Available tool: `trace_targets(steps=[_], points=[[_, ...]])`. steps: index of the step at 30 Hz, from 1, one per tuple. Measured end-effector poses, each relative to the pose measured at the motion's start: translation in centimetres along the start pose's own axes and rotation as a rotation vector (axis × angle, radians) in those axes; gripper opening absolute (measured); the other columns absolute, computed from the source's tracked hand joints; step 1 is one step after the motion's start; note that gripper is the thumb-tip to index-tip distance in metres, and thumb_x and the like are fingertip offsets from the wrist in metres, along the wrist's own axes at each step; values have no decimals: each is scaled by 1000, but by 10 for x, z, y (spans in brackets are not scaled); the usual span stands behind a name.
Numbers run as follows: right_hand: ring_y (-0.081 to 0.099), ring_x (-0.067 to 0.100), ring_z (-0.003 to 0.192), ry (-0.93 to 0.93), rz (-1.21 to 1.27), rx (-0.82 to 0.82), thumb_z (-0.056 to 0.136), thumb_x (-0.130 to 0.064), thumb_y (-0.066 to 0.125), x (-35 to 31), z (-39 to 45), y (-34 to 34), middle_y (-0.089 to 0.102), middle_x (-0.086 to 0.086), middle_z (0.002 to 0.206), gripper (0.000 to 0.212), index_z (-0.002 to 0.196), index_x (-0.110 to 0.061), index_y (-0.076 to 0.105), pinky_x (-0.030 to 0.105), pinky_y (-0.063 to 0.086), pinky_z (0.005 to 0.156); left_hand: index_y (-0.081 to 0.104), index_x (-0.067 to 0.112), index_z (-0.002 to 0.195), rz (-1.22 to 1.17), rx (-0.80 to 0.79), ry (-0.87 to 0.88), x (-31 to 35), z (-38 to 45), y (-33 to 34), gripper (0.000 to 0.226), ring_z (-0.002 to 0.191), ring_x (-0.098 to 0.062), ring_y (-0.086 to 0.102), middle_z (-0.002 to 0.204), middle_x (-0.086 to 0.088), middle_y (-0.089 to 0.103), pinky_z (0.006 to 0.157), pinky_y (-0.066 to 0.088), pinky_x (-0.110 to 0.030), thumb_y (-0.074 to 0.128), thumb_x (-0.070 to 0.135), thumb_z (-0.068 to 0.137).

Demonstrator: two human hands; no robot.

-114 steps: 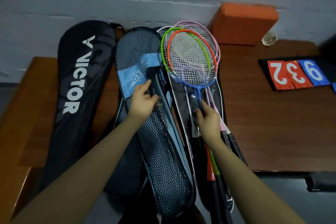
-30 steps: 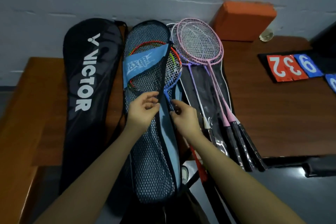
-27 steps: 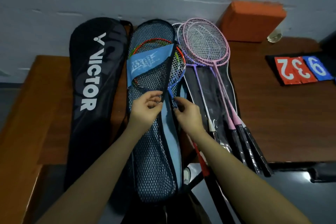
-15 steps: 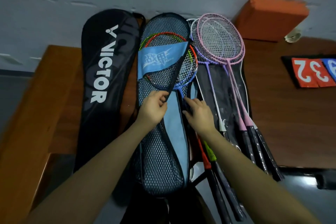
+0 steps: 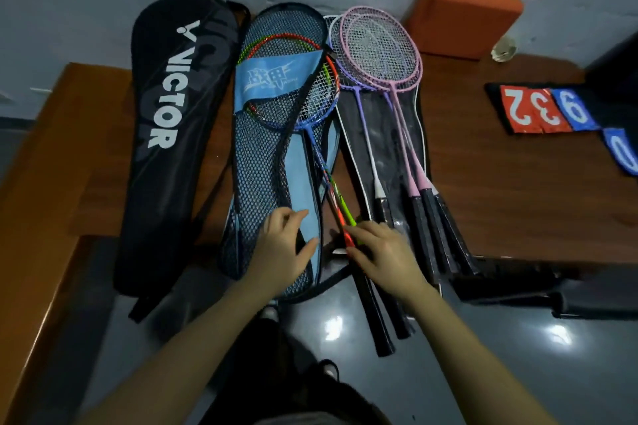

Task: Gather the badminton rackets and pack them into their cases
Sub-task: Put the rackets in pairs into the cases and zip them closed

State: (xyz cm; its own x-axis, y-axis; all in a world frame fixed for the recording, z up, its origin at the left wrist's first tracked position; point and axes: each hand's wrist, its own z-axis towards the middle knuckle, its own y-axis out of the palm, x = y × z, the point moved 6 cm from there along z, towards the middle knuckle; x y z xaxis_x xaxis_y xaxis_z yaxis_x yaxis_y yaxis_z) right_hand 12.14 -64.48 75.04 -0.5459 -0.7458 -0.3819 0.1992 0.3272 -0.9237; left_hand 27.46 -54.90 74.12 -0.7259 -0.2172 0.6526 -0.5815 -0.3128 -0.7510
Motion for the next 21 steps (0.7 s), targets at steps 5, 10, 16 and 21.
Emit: trace_targets(steps=[5, 10, 16, 21], points=[[60, 23, 92, -53, -150, -37, 82, -51, 45, 13, -67, 12, 63, -1, 109, 48, 117, -22, 62, 36, 46, 79, 64, 7, 109, 286, -77, -102, 10, -42, 31, 51, 78, -36, 56, 93, -16, 59, 68, 49, -43, 69, 38, 69], [36, 19, 127, -121, -161, -107, 65, -69, 57, 28, -120, 26, 45, 2, 141, 85, 137, -27, 41, 39, 18, 101, 65, 10, 108, 404, -29, -191, 21, -65, 38, 47, 80, -39, 56, 94, -19, 60, 69, 46, -43, 80, 20, 64], [23, 25, 135, -161, -307, -204, 48, -66, 74, 33, -127, 38, 30, 8, 150, 112, 143, -25, 31, 49, 18, 107, 69, 6, 94, 367, -12, -136, 24, -65, 39, 38, 68, -35, 59, 78, -16, 61, 60, 48, -38, 80, 6, 57], [31, 32, 132, -193, -328, -51, 55, -64, 74, 28, -131, 40, 36, 16, 145, 96, 137, -29, 40, 47, 17, 106, 68, 2, 97, 205, 66, -147, 28, -62, 34, 26, 74, -36, 62, 83, -18, 65, 64, 53, -41, 65, 0, 72]])
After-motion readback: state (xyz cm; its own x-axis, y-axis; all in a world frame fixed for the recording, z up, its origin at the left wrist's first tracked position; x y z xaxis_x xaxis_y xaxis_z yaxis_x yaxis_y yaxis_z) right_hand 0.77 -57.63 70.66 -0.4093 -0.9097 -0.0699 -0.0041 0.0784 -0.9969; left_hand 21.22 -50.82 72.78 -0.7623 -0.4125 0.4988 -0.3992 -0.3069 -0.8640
